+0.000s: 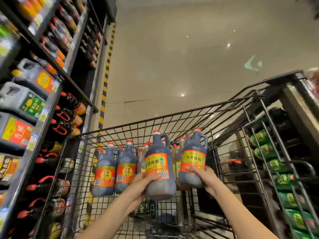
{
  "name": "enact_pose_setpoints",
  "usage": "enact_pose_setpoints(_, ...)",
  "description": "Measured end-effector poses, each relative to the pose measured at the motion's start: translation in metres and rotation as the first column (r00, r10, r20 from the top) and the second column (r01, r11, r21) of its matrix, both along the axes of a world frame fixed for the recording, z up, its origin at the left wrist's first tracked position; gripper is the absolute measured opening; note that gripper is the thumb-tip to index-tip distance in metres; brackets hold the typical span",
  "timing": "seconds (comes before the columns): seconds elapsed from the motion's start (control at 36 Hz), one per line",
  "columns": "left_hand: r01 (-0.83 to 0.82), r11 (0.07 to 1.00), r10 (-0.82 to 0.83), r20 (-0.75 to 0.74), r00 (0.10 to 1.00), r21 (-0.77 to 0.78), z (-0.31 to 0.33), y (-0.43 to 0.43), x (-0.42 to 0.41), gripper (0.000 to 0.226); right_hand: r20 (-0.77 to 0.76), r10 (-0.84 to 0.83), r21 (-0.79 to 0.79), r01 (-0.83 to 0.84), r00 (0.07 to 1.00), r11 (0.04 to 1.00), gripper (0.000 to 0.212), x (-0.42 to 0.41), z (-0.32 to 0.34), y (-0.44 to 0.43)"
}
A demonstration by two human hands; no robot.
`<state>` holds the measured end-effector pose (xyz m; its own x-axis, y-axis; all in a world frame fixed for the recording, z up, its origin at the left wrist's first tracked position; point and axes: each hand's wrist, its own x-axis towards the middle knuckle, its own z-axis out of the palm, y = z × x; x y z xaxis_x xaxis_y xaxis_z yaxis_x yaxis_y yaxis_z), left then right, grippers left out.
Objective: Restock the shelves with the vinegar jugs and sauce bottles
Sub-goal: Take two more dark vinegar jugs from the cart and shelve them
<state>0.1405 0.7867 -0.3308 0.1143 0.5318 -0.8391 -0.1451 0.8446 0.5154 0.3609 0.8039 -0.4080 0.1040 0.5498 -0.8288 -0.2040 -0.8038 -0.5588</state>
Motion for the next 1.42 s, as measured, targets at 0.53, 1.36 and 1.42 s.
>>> enact_pose_setpoints(0.53, -0.289, 0.856, 0.356, -0.085, 0.931, 0.428, 0.086, -0.079, -0.032, 0.077, -0.075, 0.323, 0.467, -0.253, 0.943, 0.847, 0.08, -0.03, 0.127, -0.028)
enact_pose_setpoints(1.36, -0.46, 0.184, 0.968, -0.079, 0.237, 0.869, 0.241, -0.39, -0.216, 0.072, 0.036, 0.926, 0.812, -0.551, 0.377, 0.193, 0.061, -0.323, 0.292, -0.204)
enact_pose_setpoints(1.42, -0.441, 0.164, 0.98, -0.093, 0.178, 0.882, 0.249, -0.423, -0.231, 0.066, 0.03, 0.951, 0.829, -0.539, 0.308, 0.149, 0.051, -0.345, 0.301, -0.233)
